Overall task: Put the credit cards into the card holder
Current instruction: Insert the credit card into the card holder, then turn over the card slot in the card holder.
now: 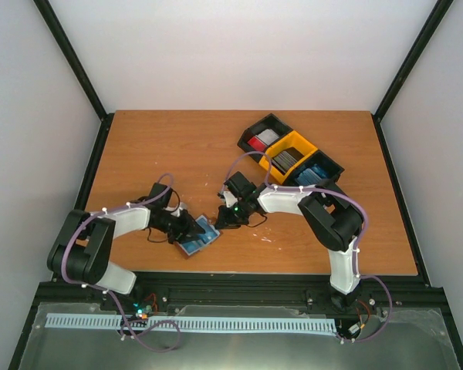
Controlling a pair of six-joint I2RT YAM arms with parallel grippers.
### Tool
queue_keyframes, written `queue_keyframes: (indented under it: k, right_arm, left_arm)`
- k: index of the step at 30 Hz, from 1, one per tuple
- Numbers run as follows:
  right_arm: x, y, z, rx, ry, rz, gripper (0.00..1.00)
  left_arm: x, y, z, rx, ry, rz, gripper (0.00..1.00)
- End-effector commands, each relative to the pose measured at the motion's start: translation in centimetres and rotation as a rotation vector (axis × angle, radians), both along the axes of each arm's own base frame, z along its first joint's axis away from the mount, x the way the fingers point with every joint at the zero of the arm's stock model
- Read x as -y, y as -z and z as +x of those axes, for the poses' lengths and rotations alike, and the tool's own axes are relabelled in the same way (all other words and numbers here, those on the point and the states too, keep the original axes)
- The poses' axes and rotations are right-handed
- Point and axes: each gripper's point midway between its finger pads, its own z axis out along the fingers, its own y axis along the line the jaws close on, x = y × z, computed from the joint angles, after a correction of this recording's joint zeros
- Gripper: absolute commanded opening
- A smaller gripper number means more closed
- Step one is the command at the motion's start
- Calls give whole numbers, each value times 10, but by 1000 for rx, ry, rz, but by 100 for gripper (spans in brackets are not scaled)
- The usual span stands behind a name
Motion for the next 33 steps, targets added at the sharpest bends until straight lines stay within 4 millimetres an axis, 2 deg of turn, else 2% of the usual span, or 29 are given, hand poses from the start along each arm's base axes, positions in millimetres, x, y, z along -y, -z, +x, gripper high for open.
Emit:
queue_keyframes:
  k: [1,6,11,15,17,20,23,26,33]
  right_arm:
    - [38,41,-14,-42,66,-211,12]
    - [51,21,8,36,155,-189,13]
    - [53,-13,26,159,208,-154,22]
    - [54,-38,38,241,223,-147,33]
    - [51,-44,40,255,210,-143,35]
    - [41,-45,37,253,163,-134,37]
    - [22,-50,28,246,100,-83,39]
    - [4,-51,19,230,34,-44,42]
    - [-26,-40,6,194,-61,-45,42]
  left_arm:
    - [14,-16,19,110,78,-50,33]
    - [5,-11,18,118,144,41,43]
    - [-3,-22,8,123,160,76,55]
    - [-18,-26,0,115,137,165,60]
    - [-36,-21,-4,99,94,276,62]
    - [-68,-13,-13,52,-11,438,67]
    - [-83,-10,-12,62,-100,466,68]
    - [-87,-8,-7,62,-156,452,68]
    - [-73,5,-2,25,-165,376,70]
